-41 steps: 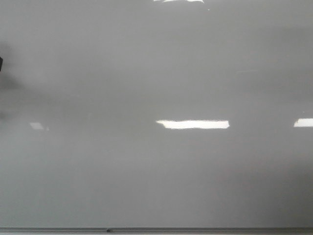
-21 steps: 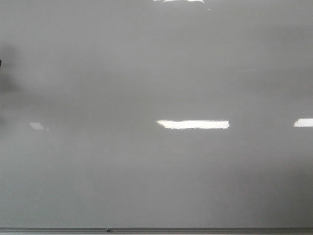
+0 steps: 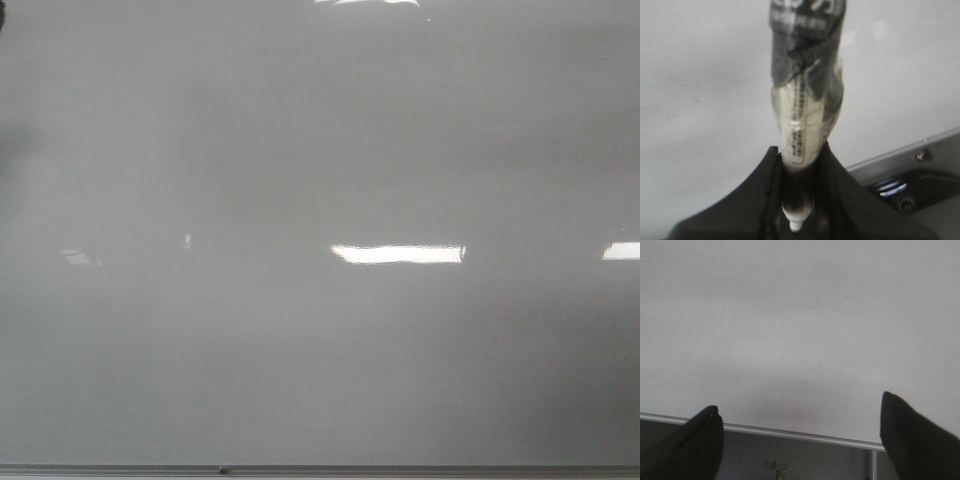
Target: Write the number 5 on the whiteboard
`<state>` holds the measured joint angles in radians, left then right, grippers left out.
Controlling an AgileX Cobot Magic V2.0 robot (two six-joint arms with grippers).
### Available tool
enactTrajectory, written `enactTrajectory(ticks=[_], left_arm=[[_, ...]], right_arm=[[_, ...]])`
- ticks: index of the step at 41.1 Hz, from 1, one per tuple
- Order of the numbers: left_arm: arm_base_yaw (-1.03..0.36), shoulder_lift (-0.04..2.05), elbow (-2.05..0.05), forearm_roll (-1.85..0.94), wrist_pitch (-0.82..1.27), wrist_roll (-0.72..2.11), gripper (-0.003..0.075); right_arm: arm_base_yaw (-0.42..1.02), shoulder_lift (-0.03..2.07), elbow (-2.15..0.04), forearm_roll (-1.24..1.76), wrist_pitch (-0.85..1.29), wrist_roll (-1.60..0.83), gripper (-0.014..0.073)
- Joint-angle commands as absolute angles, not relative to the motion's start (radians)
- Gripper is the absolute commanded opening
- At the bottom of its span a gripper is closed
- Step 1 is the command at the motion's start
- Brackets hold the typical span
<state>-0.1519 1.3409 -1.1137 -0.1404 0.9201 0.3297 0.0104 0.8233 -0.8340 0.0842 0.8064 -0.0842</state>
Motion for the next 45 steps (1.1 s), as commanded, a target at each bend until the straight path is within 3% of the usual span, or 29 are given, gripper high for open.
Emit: enactTrajectory(ticks=[1, 13, 23, 33, 45], left_arm=[[-0.234, 1.307, -1.201, -0.153, 1.006, 0.462, -0.0020], [-0.498, 1.320, -1.234, -0.151, 1.010, 0.547, -0.0020], [-0.691, 1.344, -1.234, -0.150, 0.964, 0.616, -0.0020], [-0.850, 1.368, -1.234, -0.150, 0.962, 0.617, -0.0020], [-0.958, 1.379, -1.234, -0.150, 0.960, 0.617, -0.0020]], right_arm=[[0.009, 0.875, -0.916, 0.164, 0.819, -0.186, 0.0650], [0.018, 0.994, -1.019, 0.440, 0.930, -0.577, 0.0650], [0.169, 1.055, -1.081, 0.563, 0.994, -0.853, 0.0629], [0.391, 1.085, -1.086, 0.563, 0.983, -0.948, 0.0498], [0.574, 1.130, -1.086, 0.563, 0.967, -0.950, 0.0494]])
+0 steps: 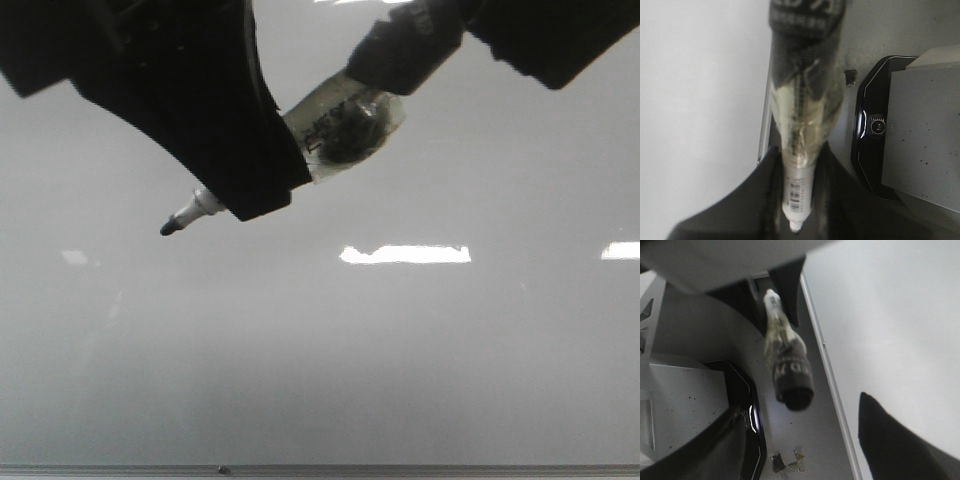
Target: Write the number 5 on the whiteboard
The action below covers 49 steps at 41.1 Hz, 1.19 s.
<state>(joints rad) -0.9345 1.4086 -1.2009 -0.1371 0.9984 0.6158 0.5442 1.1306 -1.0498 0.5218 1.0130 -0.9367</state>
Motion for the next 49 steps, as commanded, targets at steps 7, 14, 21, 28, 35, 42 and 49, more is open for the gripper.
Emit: enactTrajectory(ticks=[7, 14, 21, 28, 35, 42, 49], left_arm=[[-0.966, 1.379, -1.234, -0.150, 0.960, 0.617, -0.0020], [-0.966, 1.379, -1.234, -0.150, 0.951, 0.617, -0.0020], [-0.966, 1.379, -1.234, -0.150, 0.935, 0.615, -0.0018], [-0.966, 1.379, -1.234, -0.150, 0.908, 0.609, 0.0218], [-0.952, 1.368, -1.234, -0.113, 0.900, 0.601, 0.0445], [-0.891, 1.302, -1.234, -0.076, 0.904, 0.515, 0.0462], [-0.774, 1.203, -1.208, -0.076, 0.902, 0.427, 0.0462]], right_arm=[[0.626, 1.159, -1.086, 0.565, 0.924, -0.950, 0.0482], [0.626, 1.159, -1.086, 0.565, 0.921, -0.950, 0.0281], [0.626, 1.159, -1.086, 0.565, 0.930, -0.949, 0.0032], [0.626, 1.159, -1.086, 0.565, 0.930, -0.948, -0.0069], [0.622, 1.157, -1.085, 0.554, 0.931, -0.943, -0.0070], [0.566, 1.133, -1.087, 0.506, 0.929, -0.896, -0.0070], [0.436, 1.088, -1.087, 0.424, 0.938, -0.761, -0.0070]])
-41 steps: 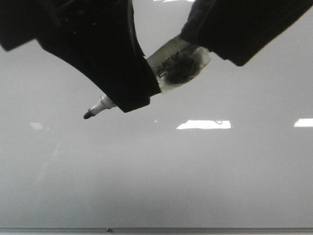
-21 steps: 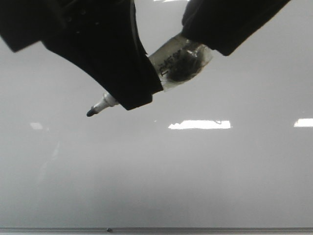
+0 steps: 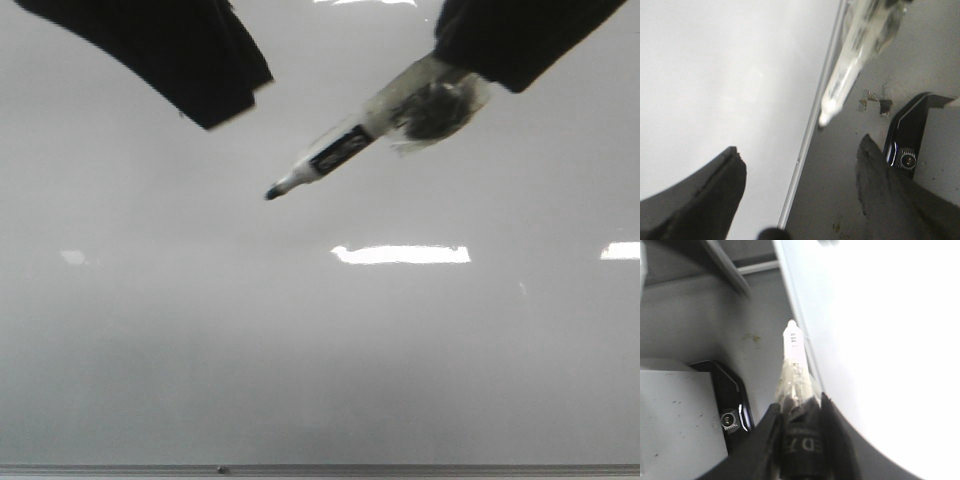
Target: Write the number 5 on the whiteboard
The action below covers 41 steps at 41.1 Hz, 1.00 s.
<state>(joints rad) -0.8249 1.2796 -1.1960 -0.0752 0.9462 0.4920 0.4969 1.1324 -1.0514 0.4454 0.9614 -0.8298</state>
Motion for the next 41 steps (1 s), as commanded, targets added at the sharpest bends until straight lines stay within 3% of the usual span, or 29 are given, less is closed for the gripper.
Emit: enactTrajectory(ticks=[1, 16, 24, 41], left_arm=[[-0.759, 1.190, -1.199, -0.076, 0.894, 0.416, 0.0462], [-0.582, 1.055, -1.131, -0.082, 0.853, 0.317, 0.0462], [-0.581, 1.055, -1.127, -0.094, 0.834, 0.317, 0.0462], [-0.581, 1.055, -1.127, -0.099, 0.819, 0.317, 0.0462]], right_arm=[[0.408, 1.077, -1.087, 0.413, 0.938, -0.727, -0.0070], [0.122, 0.887, -1.010, 0.392, 0.820, -0.424, -0.0060], [0.109, 0.778, -0.757, 0.397, 0.461, -0.376, -0.0060], [0.109, 0.878, -0.680, 0.506, 0.203, -0.376, -0.0061]])
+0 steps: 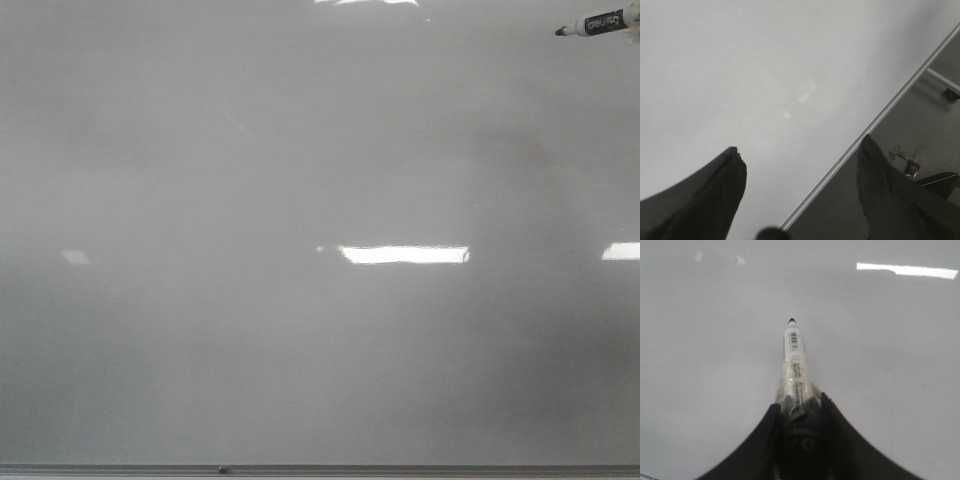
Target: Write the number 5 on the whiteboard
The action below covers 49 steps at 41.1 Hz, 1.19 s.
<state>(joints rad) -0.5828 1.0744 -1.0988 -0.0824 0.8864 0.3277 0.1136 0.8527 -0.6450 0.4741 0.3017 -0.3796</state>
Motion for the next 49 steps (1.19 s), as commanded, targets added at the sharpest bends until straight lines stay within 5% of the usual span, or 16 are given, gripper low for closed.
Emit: enactTrajectory(ticks=[1, 34, 49], left_arm=[[-0.581, 1.055, -1.127, -0.100, 0.819, 0.317, 0.0462], [-0.581, 1.057, -1.127, -0.107, 0.809, 0.317, 0.0462], [-0.581, 1.057, -1.127, -0.107, 0.809, 0.317, 0.0462]], right_arm=[[0.109, 0.893, -0.684, 0.506, 0.200, -0.376, -0.0061], [0.109, 1.146, -0.876, 0.496, 0.170, -0.403, -0.0061], [0.166, 1.212, -0.877, 0.494, 0.328, -0.464, -0.0061]])
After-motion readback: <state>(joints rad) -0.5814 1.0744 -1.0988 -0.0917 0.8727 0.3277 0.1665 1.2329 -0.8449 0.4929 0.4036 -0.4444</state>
